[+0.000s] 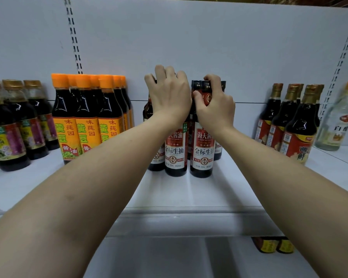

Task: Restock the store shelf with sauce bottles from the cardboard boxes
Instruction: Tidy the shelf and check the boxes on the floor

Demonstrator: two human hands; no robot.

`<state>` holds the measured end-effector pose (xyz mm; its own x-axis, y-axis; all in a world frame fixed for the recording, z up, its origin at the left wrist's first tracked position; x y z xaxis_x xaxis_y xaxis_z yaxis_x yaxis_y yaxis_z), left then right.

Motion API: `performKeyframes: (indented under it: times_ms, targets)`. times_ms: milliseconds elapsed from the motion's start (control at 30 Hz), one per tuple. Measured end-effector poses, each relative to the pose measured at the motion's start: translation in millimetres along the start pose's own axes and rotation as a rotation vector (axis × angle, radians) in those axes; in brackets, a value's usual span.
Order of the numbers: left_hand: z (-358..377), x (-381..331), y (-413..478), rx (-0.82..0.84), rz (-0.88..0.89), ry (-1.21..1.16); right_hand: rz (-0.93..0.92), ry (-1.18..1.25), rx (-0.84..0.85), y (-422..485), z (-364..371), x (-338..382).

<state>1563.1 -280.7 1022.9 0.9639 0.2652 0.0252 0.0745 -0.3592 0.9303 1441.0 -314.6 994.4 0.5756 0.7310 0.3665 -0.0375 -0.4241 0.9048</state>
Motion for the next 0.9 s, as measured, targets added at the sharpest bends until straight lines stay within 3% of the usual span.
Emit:
performKeyframes:
  times_ms: [200,533,900]
  targets:
    - [12,3,-2,-0.13,-0.034,-0.078,-0.005,0.033,-0.004,1,4,-2]
    - [2,11,-6,-0.12,0.109,-0.188,0.009,0.017,0.004,2,9,-6]
    - [9,10,-3,-0.119,0.146,-0.139,0.012,-0.05,0.005,5,19,-10]
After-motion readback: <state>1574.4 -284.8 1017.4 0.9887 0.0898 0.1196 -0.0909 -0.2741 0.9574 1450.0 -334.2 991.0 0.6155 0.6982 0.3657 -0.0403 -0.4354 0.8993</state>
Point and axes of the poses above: each hand's wrist, its own y-axis towards the middle knuckle, its own z-axis out of the palm, x = y × z, the point moved 4 cm from there along y, towards the middle knuckle, and after that the axes turned 1 degree about -x, right-handed, at the moved point
